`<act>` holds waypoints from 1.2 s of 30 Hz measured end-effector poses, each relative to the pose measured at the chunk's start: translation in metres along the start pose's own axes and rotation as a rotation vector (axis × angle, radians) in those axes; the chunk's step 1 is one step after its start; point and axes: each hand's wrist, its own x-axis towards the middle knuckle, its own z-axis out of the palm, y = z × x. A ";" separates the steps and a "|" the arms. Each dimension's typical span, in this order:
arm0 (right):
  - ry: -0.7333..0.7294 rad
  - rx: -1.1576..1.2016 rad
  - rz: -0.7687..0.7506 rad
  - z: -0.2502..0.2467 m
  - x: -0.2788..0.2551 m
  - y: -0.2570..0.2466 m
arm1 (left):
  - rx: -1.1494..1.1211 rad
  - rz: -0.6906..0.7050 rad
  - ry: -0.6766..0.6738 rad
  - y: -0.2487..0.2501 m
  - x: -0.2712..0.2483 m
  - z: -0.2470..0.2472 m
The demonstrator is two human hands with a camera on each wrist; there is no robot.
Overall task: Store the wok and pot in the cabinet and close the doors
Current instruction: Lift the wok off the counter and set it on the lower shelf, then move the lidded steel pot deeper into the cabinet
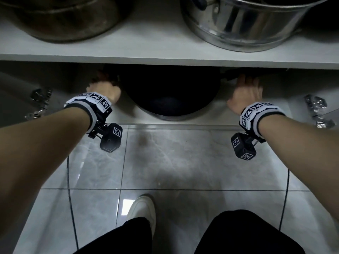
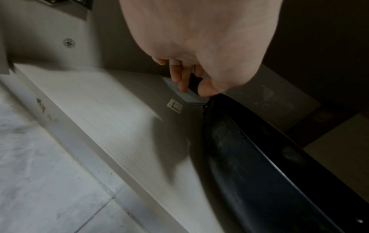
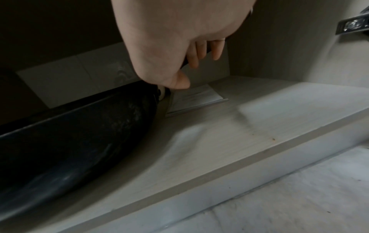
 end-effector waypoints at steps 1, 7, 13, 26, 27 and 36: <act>-0.018 0.001 -0.007 -0.001 -0.001 0.001 | 0.000 0.001 0.004 -0.001 -0.003 -0.001; -0.087 0.066 -0.049 -0.018 -0.019 0.002 | -0.057 0.205 -0.163 -0.009 -0.043 -0.008; -0.086 0.228 -0.241 -0.046 -0.050 0.008 | 0.113 0.567 -0.247 0.015 -0.113 -0.020; 0.173 0.420 -0.540 -0.175 -0.115 0.013 | 0.086 0.757 0.125 0.116 -0.243 -0.147; 0.202 0.433 -0.558 -0.188 -0.118 0.013 | 0.071 0.744 0.160 0.120 -0.251 -0.157; 0.528 0.618 -0.438 -0.272 -0.097 0.035 | -0.189 0.695 0.395 0.158 -0.259 -0.184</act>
